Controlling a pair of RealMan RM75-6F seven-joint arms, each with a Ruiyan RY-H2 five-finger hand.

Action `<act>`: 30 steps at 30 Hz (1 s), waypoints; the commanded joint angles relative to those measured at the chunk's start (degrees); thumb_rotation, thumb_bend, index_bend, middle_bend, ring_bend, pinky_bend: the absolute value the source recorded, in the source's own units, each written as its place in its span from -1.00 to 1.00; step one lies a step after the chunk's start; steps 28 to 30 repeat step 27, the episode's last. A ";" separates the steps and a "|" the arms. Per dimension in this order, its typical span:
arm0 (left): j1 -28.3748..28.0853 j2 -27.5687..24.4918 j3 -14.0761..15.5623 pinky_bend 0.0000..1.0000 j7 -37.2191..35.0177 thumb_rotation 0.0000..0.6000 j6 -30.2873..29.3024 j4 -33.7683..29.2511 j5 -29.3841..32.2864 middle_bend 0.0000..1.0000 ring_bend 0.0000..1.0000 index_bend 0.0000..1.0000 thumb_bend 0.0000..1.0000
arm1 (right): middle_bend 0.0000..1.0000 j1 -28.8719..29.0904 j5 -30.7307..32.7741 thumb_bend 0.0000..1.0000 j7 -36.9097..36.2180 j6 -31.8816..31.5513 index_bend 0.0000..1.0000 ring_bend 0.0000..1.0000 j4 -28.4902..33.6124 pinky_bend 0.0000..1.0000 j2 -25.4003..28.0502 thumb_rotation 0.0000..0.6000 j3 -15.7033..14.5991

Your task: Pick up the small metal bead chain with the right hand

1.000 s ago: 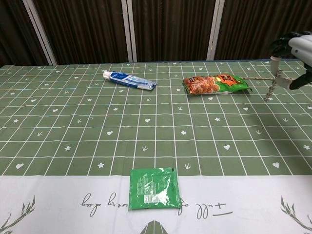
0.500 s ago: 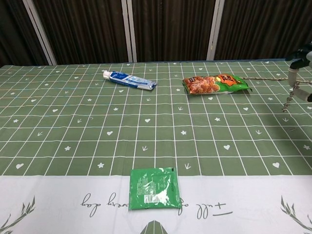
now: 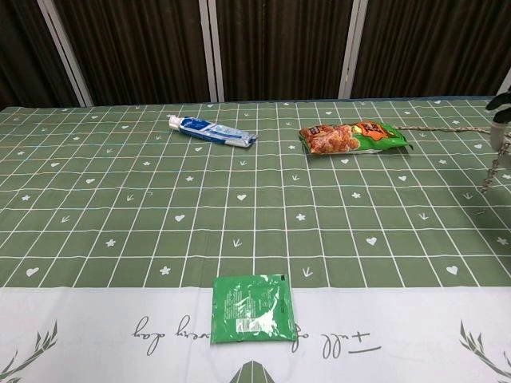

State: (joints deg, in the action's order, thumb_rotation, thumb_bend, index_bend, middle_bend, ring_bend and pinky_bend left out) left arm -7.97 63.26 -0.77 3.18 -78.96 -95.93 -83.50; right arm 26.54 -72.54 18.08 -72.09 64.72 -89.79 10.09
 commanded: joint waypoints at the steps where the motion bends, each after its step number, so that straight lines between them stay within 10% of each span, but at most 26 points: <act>1: 0.01 0.02 0.00 -1.00 0.04 1.00 -0.01 0.01 0.00 -1.00 -1.00 -1.00 -0.90 | -0.74 -0.21 0.09 -0.24 -0.05 0.16 0.15 -1.00 -0.27 -1.00 -0.25 1.00 -0.08; 30: 0.01 -0.01 0.03 -1.00 -0.04 1.00 0.05 -0.02 -0.16 -1.00 -1.00 -1.00 -0.90 | -0.74 -0.51 0.74 -0.24 0.00 1.28 0.15 -1.00 -2.21 -1.00 -2.94 1.00 0.79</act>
